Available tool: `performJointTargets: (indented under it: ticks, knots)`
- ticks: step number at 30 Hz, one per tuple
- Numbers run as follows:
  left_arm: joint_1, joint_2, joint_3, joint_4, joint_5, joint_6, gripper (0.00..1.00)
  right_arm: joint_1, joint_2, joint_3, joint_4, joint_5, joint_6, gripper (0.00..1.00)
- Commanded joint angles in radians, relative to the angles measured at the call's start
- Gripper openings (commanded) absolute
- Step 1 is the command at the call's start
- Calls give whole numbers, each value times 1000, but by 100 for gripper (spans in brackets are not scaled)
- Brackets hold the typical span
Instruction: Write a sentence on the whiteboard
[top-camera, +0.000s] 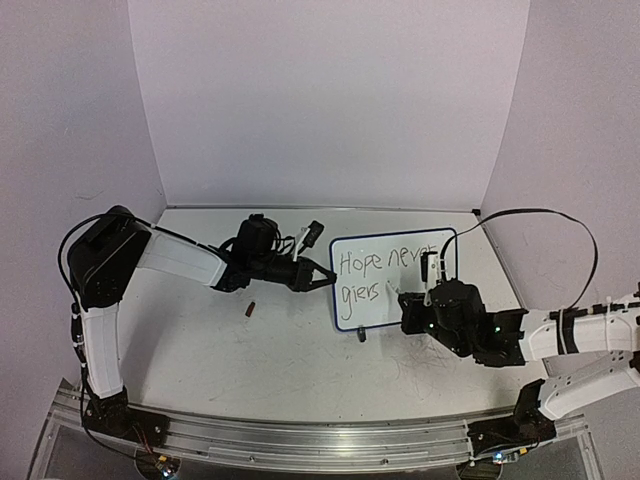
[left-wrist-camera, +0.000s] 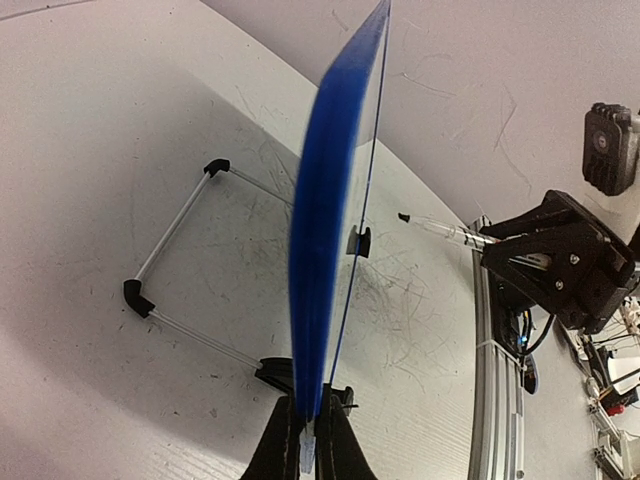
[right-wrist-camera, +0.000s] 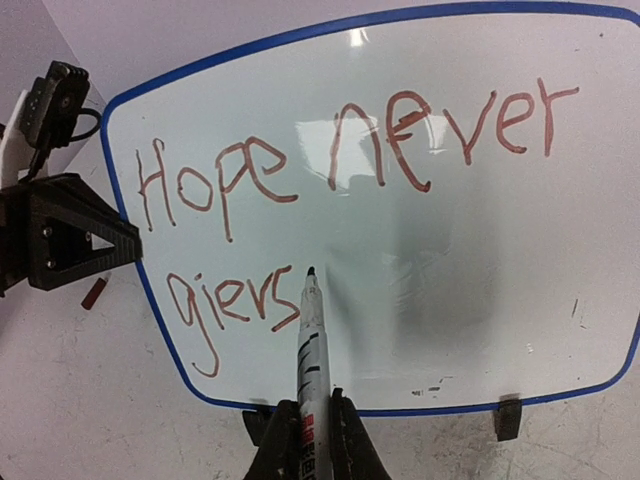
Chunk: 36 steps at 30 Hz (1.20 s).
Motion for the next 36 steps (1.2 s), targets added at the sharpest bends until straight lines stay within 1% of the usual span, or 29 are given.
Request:
performJointTargets:
  ticks: [1, 6, 17, 26, 36]
  knots:
    - [8, -59, -22, -17, 0, 13, 0, -11, 14, 8, -26, 48, -10, 0]
    - [9, -59, -20, -17, 0, 12, 0, -24, 42, 13, 10, 56, -27, 0]
    - [8, -55, -13, -17, 5, 15, 0, -34, 82, 26, 57, 23, -52, 0]
    - [9, -56, -16, -17, 5, 19, 0, -34, 110, 18, 32, 17, -30, 0]
    - [9, -62, -20, -18, 1, 20, 0, -31, 105, -1, -10, -35, 28, 0]
